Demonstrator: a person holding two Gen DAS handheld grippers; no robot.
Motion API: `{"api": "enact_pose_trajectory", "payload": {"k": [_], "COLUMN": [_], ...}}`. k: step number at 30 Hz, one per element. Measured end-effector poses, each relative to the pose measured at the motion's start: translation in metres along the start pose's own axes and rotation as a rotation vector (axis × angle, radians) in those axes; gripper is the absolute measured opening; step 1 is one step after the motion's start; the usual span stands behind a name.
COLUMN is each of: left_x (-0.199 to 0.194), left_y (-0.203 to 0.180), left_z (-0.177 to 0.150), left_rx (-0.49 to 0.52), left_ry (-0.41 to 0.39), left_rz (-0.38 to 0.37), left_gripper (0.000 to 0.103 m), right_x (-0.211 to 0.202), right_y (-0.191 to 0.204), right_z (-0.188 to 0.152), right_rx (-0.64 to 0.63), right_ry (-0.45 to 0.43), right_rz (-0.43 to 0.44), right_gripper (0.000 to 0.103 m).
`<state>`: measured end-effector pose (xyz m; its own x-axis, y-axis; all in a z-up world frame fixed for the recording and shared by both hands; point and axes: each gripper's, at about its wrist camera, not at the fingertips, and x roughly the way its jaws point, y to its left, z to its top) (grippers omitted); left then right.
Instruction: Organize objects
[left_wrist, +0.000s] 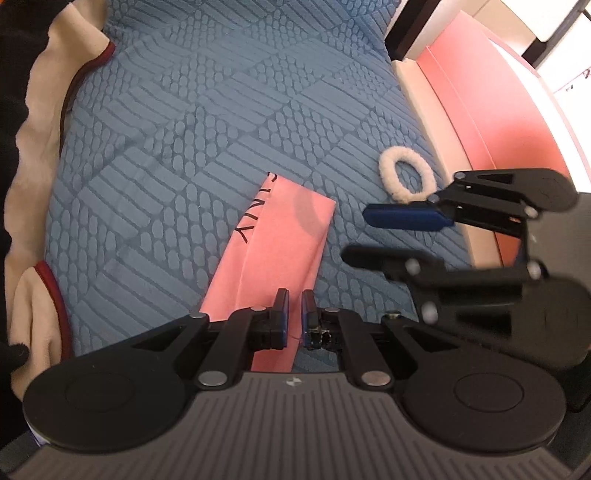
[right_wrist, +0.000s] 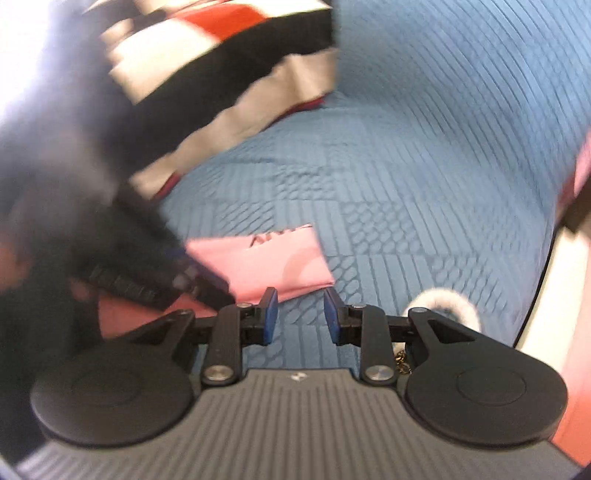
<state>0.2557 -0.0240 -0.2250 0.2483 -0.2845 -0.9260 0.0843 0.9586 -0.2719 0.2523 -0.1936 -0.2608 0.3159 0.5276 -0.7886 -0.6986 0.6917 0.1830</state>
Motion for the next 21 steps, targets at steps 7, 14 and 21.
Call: {"api": "enact_pose_trajectory", "payload": {"k": [7,14,21], "left_x": [-0.001,-0.001,-0.005], "left_y": [0.003,0.002,0.003], "left_z": [-0.006,-0.014,-0.015], "left_rx": [-0.071,-0.118,-0.132], "left_ry": [-0.052,-0.104,-0.156], "left_rz": [-0.010,-0.004,0.032], "left_gripper": [0.009,0.009,0.009], "right_x": [0.018,0.026,0.030], "right_y": [-0.039,-0.057,-0.064], "right_z": [0.006,0.000,0.000], "right_rx": [0.334,0.489,0.580], "right_ry": [-0.018,-0.020,-0.015], "right_rz": [0.095,0.181,0.227], "right_gripper": [0.040,0.041,0.041]}}
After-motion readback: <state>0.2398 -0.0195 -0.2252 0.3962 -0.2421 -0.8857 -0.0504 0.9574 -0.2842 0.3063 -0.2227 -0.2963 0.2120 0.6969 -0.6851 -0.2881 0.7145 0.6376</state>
